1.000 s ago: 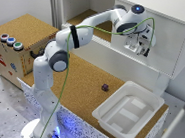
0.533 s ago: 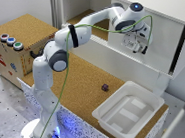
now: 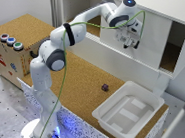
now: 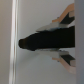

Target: Grasp the door handle and slide the door to the left

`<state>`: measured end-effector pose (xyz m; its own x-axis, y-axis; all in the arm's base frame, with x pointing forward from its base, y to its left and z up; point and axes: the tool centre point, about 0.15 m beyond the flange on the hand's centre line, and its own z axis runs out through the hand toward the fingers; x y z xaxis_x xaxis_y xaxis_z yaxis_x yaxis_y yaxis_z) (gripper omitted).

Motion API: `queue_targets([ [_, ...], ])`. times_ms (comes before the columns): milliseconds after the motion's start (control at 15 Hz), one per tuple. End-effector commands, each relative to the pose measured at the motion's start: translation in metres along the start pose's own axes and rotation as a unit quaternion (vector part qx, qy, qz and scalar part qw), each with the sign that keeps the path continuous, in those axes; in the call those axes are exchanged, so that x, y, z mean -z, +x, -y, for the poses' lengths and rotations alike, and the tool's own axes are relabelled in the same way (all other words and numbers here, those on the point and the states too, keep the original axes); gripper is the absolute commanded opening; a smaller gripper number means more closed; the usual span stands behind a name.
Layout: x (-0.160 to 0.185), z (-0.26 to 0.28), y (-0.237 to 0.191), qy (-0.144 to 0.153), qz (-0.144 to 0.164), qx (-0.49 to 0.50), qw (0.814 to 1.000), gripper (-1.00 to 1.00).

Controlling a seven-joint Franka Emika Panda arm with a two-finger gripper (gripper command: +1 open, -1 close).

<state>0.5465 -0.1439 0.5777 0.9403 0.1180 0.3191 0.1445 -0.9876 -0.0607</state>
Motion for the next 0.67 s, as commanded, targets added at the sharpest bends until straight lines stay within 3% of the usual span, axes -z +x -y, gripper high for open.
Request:
queue_targets([
  [0, -0.039, 0.081, 0.025, -0.057, 0.024, -0.004, 0.998, -1.00],
  [267, -0.041, 0.118, 0.053, -0.049, -0.005, 0.036, 0.998, -1.00],
  [600, -0.048, 0.181, 0.079, -0.049, -0.011, 0.032, 0.998, -1.00],
])
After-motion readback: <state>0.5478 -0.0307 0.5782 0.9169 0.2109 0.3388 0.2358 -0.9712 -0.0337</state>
